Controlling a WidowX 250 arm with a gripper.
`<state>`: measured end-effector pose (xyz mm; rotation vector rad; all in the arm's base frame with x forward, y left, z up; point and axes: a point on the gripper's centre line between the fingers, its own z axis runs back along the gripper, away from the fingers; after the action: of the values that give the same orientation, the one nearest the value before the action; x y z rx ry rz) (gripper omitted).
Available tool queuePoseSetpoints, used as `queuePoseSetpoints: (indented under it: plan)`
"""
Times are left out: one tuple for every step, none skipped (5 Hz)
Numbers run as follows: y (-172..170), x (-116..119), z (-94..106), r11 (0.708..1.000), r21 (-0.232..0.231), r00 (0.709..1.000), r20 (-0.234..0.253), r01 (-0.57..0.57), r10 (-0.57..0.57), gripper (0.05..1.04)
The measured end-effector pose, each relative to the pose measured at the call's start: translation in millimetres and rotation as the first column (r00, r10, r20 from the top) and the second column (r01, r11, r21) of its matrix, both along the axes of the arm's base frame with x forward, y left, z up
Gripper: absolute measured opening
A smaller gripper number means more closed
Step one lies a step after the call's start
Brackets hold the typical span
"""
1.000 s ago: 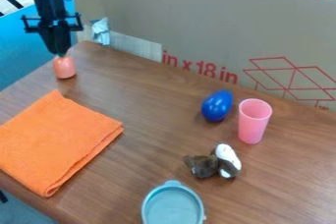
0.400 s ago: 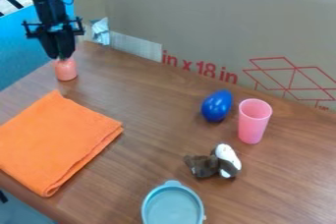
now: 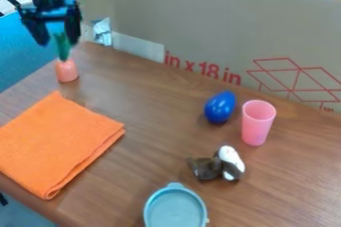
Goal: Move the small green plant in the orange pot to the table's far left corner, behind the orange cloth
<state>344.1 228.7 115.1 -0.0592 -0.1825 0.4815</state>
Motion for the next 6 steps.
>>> queuePoseSetpoints:
  plan:
    - [-22, -11, 15.4, 0.996, 0.071, 0.999, -0.016, 0.052, -0.051, 1.010]
    - [-58, -14, 18.3, 0.984, 0.054, 0.986, -0.037, 0.167, -0.166, 1.007]
    - [-112, -10, 1.4, 0.930, 0.007, 0.926, -0.102, 0.367, -0.364, 1.007]
    - [-156, -20, -3.8, 0.886, 0.006, 0.882, -0.096, 0.465, -0.462, 1.007]
    - [-208, -29, 0.4, 0.816, 0.032, 0.816, -0.075, 0.577, -0.574, 1.007]
    - [-226, -37, -3.0, 0.793, 0.067, 0.794, -0.116, 0.605, -0.596, 1.007]
